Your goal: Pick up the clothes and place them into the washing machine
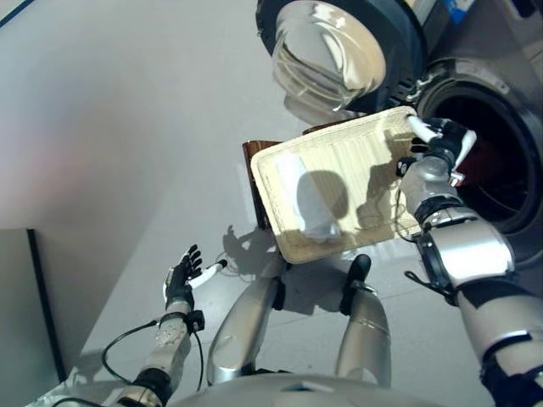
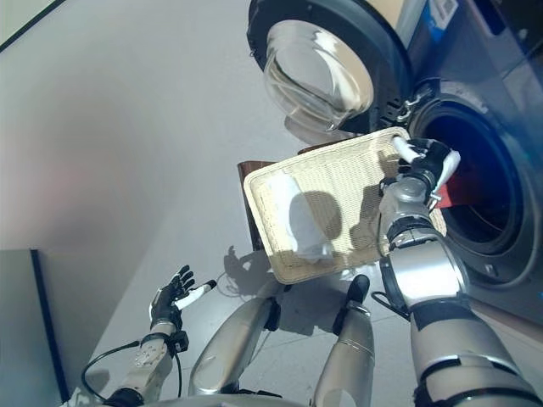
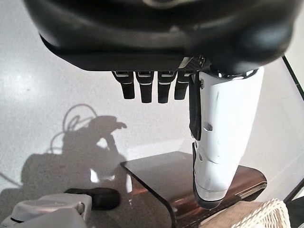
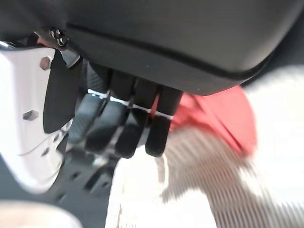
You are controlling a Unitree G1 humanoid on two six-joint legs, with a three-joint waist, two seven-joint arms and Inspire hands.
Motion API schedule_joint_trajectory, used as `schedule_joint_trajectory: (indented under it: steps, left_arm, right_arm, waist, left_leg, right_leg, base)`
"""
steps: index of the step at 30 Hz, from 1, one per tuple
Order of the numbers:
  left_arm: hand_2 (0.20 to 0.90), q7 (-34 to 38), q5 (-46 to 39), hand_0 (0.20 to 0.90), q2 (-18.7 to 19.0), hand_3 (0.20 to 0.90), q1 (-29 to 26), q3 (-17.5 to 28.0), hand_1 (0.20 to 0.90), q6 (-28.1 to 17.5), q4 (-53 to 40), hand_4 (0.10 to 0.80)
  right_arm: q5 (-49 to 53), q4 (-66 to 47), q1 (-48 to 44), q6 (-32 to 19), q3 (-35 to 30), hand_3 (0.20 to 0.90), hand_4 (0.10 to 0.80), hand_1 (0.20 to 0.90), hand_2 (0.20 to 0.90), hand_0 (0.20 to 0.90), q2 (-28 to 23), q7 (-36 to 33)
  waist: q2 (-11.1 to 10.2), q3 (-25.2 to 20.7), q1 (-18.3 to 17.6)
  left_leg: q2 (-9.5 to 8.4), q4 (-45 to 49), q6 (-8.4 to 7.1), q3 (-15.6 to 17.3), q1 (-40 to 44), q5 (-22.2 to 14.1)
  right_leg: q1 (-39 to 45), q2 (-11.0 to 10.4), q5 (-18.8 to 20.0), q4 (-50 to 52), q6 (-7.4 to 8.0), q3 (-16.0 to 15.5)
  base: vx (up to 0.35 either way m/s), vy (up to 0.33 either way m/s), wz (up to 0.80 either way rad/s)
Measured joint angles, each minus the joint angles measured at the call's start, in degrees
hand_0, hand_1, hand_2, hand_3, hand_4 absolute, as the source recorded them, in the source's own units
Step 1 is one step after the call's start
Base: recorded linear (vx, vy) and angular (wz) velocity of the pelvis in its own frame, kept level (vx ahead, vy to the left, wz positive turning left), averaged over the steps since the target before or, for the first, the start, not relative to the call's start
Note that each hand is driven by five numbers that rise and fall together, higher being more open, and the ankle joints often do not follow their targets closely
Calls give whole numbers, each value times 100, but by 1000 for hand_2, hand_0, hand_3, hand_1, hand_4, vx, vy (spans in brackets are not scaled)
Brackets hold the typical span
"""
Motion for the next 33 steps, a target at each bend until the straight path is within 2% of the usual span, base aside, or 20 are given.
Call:
schedule_joint_trajectory:
  steps: [1,3,7,10,15,18,21,24,25,31,33]
  left_arm:
    - [900,3,18,900,17,900,39,6,900,-8,-32,800]
    - [900,1,115,900,17,900,124,-11,900,-10,-99,800]
    - [900,-11,217,900,25,900,240,-16,900,-4,-81,800]
    - [900,-50,216,900,37,900,239,6,900,0,-81,800]
    - [900,-50,186,900,69,900,100,235,900,15,-69,800]
    - [900,-43,152,900,71,900,-53,375,900,14,-81,800]
    - [900,15,-28,900,139,900,-298,649,900,-18,-146,800]
    - [900,105,-47,900,190,900,-510,863,900,-95,-187,800]
    - [900,164,-52,900,203,900,-559,988,900,-124,-192,800]
    - [900,469,-513,900,234,900,-781,1572,900,-181,-357,800]
    - [900,524,-538,900,274,900,-794,1630,900,-206,-480,800]
  right_arm:
    - [-760,0,-11,245,447,900,800,900,900,900,-61,-159]
    - [-2081,62,70,430,1153,900,800,900,900,900,-273,-278]
    - [-3572,449,92,777,1806,900,800,900,900,900,-402,-188]
    - [-4309,487,130,881,2013,900,800,900,900,900,-556,-53]
    - [-5009,486,191,1003,2238,900,800,900,900,900,-604,170]
    - [-5330,411,283,1103,2410,900,800,900,900,900,-598,176]
    - [-5508,345,413,1110,2469,900,800,900,900,900,-608,175]
    - [-5524,275,441,1103,2469,900,800,900,900,900,-637,181]
    - [-5526,245,472,1093,2480,900,800,900,900,900,-632,181]
    - [-5513,193,504,1096,2460,900,800,900,900,900,-633,176]
    - [-5498,190,570,1097,2454,900,800,900,900,900,-634,183]
  waist:
    - [-55,0,2]
    - [-131,4,-3]
    - [-248,41,14]
    - [-315,78,10]
    - [-636,271,33]
    - [-803,376,23]
    - [-948,452,96]
    - [-963,594,174]
    - [-975,621,178]
    - [-995,750,182]
    - [-988,762,183]
  left_leg:
    - [15,-2,-6,-8,-3,-3]
    - [27,-2,-12,-31,-10,0]
    - [26,2,-23,-93,-43,0]
    - [28,53,-36,-152,-189,8]
    - [98,238,-115,-239,-395,-42]
    - [119,371,-201,-328,-456,-127]
    - [129,698,-264,-469,-761,-222]
    - [157,949,-305,-535,-1003,-248]
    - [147,1078,-362,-575,-1103,-305]
    - [89,1894,-464,-732,-1662,-588]
    - [88,2099,-481,-748,-1802,-667]
  right_leg:
    - [-6,17,-1,-2,-2,-5]
    - [-13,30,-5,3,-6,-12]
    - [-20,33,-21,10,-15,-52]
    - [-110,30,-16,19,-27,-123]
    - [-217,98,-43,130,-87,-214]
    - [-252,104,-212,292,-151,-276]
    - [-463,120,-380,606,-277,-345]
    - [-655,144,-435,854,-311,-404]
    - [-717,132,-501,965,-344,-435]
    - [-1165,21,-896,1768,-534,-511]
    - [-1285,-34,-1008,1988,-565,-514]
  base:
    - [-37,-56,-1]
    - [-24,-56,1]
    - [-17,-69,5]
    - [-14,-79,10]
    - [-8,-101,7]
    - [-1,-80,11]
    - [-13,-99,24]
    - [-52,-55,10]
    - [-42,-33,18]
    - [-41,-6,15]
    - [-36,6,13]
